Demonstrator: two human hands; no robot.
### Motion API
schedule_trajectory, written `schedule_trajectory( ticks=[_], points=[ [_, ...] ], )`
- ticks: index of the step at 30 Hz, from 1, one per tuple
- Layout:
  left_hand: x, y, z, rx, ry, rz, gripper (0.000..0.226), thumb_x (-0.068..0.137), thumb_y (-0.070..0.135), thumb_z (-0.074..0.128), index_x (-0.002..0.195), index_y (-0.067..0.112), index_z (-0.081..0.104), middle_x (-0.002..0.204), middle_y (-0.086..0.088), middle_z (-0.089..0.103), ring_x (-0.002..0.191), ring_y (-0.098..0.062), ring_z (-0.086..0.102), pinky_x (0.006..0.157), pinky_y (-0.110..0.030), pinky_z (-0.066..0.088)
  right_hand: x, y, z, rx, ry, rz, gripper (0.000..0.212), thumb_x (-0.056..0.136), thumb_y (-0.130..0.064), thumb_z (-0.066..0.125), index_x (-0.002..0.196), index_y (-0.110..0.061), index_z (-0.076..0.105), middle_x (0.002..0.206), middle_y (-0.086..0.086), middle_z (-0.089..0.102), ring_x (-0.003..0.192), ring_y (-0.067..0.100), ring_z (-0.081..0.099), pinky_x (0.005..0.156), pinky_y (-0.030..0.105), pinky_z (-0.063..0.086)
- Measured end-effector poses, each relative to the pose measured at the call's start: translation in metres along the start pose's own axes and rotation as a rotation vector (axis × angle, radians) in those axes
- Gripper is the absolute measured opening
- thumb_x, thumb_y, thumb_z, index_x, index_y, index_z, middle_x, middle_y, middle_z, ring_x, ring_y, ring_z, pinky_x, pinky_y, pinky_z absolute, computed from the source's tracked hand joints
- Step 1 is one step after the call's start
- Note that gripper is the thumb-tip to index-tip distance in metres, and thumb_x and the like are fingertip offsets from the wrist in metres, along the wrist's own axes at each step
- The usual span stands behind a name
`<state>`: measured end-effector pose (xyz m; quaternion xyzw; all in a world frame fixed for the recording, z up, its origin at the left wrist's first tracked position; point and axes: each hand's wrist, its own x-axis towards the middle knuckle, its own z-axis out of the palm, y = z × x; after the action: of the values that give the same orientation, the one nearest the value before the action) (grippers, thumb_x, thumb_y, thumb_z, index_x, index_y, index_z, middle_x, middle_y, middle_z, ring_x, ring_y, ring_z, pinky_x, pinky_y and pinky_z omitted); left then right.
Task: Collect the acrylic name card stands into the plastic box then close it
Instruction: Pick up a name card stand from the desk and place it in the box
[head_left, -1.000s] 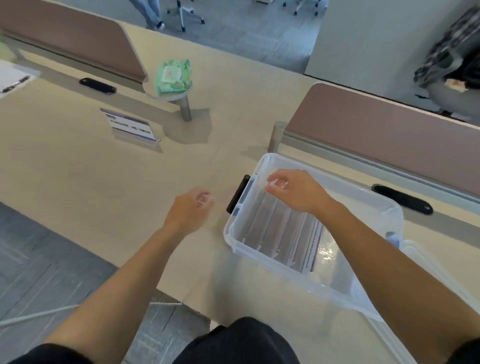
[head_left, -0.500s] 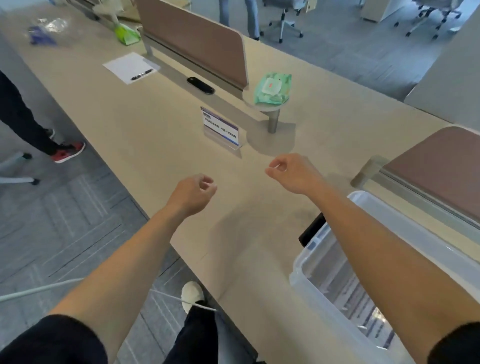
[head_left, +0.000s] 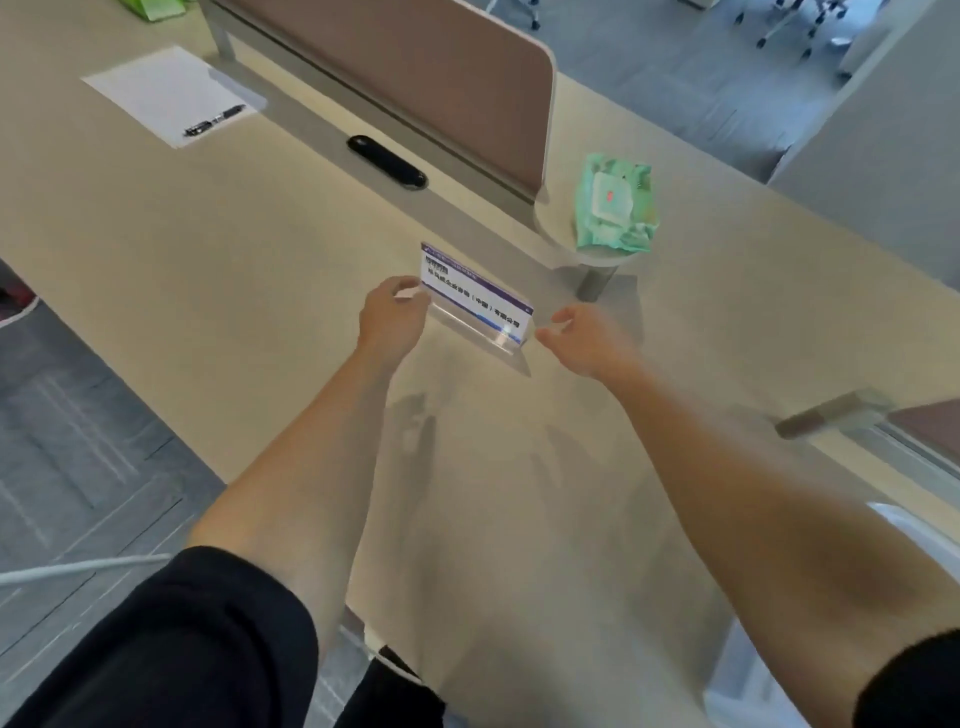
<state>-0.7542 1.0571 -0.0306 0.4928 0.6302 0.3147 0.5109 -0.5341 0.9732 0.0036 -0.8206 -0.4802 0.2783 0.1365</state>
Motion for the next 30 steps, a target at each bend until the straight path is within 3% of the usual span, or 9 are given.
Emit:
schedule_trajectory(
  ticks=[3, 5, 9, 11, 13, 18, 22, 26, 30],
  points=[
    [0.041, -0.001, 0.012, -0.048, -0.022, 0.023, 0.033, 0.080, 0.032, 0.062, 0.113, 0.034, 0.063, 0.101, 0.002, 0.066, 0.082, -0.020, 0.062, 0.073, -0.032, 0.050, 0.034, -0.009, 0.016, -0.116, 0.044, 0.052, 0.043, 0.093, -0.040, 0.059, 0.123, -0.009, 0.062, 0.120, 0.009, 0.067, 0.112, 0.029, 0.061, 0.092, 0.035, 0.045],
    [0.063, -0.009, 0.021, 0.035, -0.029, 0.107, 0.039, 0.086, 0.026, 0.064, 0.124, 0.032, 0.060, 0.115, 0.002, 0.057, 0.098, -0.019, 0.061, 0.085, -0.031, 0.051, 0.052, -0.013, 0.025, -0.141, 0.033, 0.080, 0.046, 0.092, -0.042, 0.059, 0.127, -0.012, 0.060, 0.126, 0.009, 0.065, 0.116, 0.028, 0.059, 0.095, 0.036, 0.046],
    [0.104, -0.016, 0.033, 0.548, -0.105, 0.411, 0.052, 0.085, 0.015, 0.067, 0.133, 0.033, 0.056, 0.148, 0.000, 0.036, 0.132, -0.021, 0.038, 0.104, -0.035, 0.042, 0.081, -0.014, 0.035, -0.150, -0.022, 0.104, 0.049, 0.093, -0.042, 0.059, 0.136, -0.021, 0.055, 0.132, 0.002, 0.060, 0.118, 0.024, 0.058, 0.101, 0.039, 0.047],
    [0.120, -0.010, 0.035, 0.791, -0.115, 0.538, 0.054, 0.086, 0.016, 0.066, 0.136, 0.034, 0.053, 0.157, 0.000, 0.027, 0.141, -0.026, 0.024, 0.110, -0.040, 0.033, 0.092, -0.014, 0.038, -0.203, -0.045, 0.093, 0.034, 0.093, -0.041, 0.060, 0.123, -0.027, 0.063, 0.116, -0.005, 0.061, 0.109, 0.022, 0.060, 0.093, 0.033, 0.047],
    [0.133, -0.003, 0.036, 0.912, -0.112, 0.600, 0.053, 0.088, 0.021, 0.065, 0.138, 0.032, 0.052, 0.159, -0.001, 0.025, 0.145, -0.029, 0.017, 0.114, -0.040, 0.024, 0.102, -0.011, 0.042, -0.258, -0.039, 0.065, 0.011, 0.093, -0.034, 0.057, 0.091, -0.026, 0.064, 0.087, -0.007, 0.058, 0.091, 0.026, 0.059, 0.076, 0.029, 0.043],
    [0.143, -0.003, 0.039, 0.992, -0.153, 0.638, 0.043, 0.089, 0.023, 0.062, 0.131, 0.028, 0.056, 0.143, -0.001, 0.048, 0.138, -0.027, 0.031, 0.110, -0.040, 0.026, 0.110, -0.006, 0.041, -0.287, -0.014, 0.025, 0.016, 0.096, -0.030, 0.054, 0.096, -0.026, 0.069, 0.089, 0.002, 0.059, 0.081, 0.026, 0.055, 0.069, 0.029, 0.038],
    [0.124, -0.008, 0.034, 1.059, -0.106, 0.689, 0.025, 0.091, 0.025, 0.060, 0.115, 0.029, 0.066, 0.111, -0.001, 0.065, 0.110, -0.030, 0.050, 0.097, -0.038, 0.034, 0.096, 0.003, 0.034, -0.345, -0.026, 0.013, 0.014, 0.096, -0.033, 0.056, 0.092, -0.027, 0.068, 0.088, 0.001, 0.058, 0.082, 0.025, 0.053, 0.070, 0.030, 0.038],
    [0.080, -0.017, 0.030, 1.140, -0.187, 0.605, 0.021, 0.092, 0.025, 0.056, 0.109, 0.032, 0.066, 0.105, 0.000, 0.064, 0.099, -0.028, 0.053, 0.079, -0.034, 0.033, 0.053, 0.022, 0.035, -0.300, -0.073, 0.026, 0.012, 0.094, -0.033, 0.059, 0.094, -0.027, 0.069, 0.098, 0.003, 0.062, 0.098, 0.028, 0.060, 0.083, 0.036, 0.048],
    [0.012, -0.025, 0.025, 1.135, -0.295, 0.548, 0.015, 0.089, 0.028, 0.061, 0.101, 0.031, 0.070, 0.095, 0.007, 0.065, 0.093, -0.022, 0.057, 0.080, -0.033, 0.037, -0.005, 0.042, 0.022, -0.318, -0.039, 0.005, 0.024, 0.097, -0.027, 0.056, 0.115, -0.018, 0.070, 0.120, 0.007, 0.066, 0.115, 0.030, 0.058, 0.092, 0.035, 0.045]
  ],
)
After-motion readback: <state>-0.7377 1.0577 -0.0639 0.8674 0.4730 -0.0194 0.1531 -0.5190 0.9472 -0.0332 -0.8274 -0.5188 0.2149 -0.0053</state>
